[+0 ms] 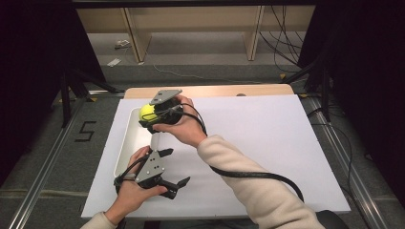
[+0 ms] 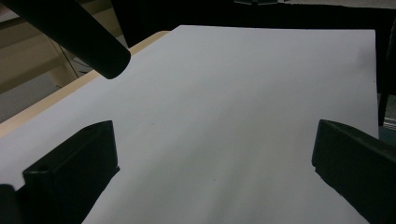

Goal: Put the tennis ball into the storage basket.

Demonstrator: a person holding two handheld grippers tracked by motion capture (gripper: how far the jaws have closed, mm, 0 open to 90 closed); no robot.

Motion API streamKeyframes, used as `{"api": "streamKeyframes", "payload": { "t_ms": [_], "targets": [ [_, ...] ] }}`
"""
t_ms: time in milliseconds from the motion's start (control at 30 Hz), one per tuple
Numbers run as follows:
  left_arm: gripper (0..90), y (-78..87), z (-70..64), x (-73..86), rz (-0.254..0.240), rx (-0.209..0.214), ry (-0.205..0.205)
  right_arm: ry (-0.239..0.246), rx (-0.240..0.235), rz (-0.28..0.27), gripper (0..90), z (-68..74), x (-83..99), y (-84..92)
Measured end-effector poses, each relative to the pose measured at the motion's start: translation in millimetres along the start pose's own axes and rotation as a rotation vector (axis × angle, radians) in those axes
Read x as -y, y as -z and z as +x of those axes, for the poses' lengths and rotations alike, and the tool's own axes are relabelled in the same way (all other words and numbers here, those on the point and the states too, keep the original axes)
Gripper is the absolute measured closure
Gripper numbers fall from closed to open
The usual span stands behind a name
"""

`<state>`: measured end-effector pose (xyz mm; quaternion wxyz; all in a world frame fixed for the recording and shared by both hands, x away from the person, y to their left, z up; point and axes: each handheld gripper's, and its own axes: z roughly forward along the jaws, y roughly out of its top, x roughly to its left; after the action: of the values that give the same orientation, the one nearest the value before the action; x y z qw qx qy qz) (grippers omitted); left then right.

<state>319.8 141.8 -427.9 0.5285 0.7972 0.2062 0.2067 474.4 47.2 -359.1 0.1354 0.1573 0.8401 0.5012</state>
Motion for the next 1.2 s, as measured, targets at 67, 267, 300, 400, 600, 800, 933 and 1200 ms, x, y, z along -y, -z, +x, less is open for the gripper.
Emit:
{"api": "streamKeyframes", "payload": {
  "t_ms": [67, 267, 300, 400, 600, 800, 933, 1200],
  "targets": [
    [0.0, 0.0, 0.0, 0.0, -0.001, -0.001, 0.0, 0.0, -0.001, 0.001, 26.9, 0.1, -0.1, -0.7],
    [0.0, 0.0, -0.2, 0.0, -0.001, 0.0, 0.001, -0.002, -0.001, 0.004, 26.9, -0.5, 0.1, -4.8],
    [0.0, 0.0, -0.2, 0.0, -0.001, 0.001, 0.001, -0.002, -0.002, 0.005, 26.9, -0.5, 0.0, -5.0],
    [0.0, -0.1, 0.0, 0.1, 0.0, 0.0, 0.002, -0.004, -0.001, 0.006, 26.9, -0.5, -0.1, -5.7],
    [0.0, -0.2, -0.3, 0.3, 0.001, 0.004, 0.001, -0.006, -0.003, 0.01, 26.9, -0.7, -1.0, -7.8],
    [0.0, -0.3, -0.5, 0.1, 0.001, 0.007, 0.0, -0.001, -0.009, 0.02, 26.9, -0.1, -2.3, -11.0],
    [0.0, -0.3, -0.5, 0.1, 0.0, 0.007, 0.0, -0.003, -0.01, 0.014, 26.9, 0.3, -5.4, -12.7],
    [0.0, -0.3, -0.7, 0.2, 0.002, 0.006, 0.0, 0.003, -0.018, 0.02, 26.8, 2.6, -9.2, -16.2]
  ]
}}
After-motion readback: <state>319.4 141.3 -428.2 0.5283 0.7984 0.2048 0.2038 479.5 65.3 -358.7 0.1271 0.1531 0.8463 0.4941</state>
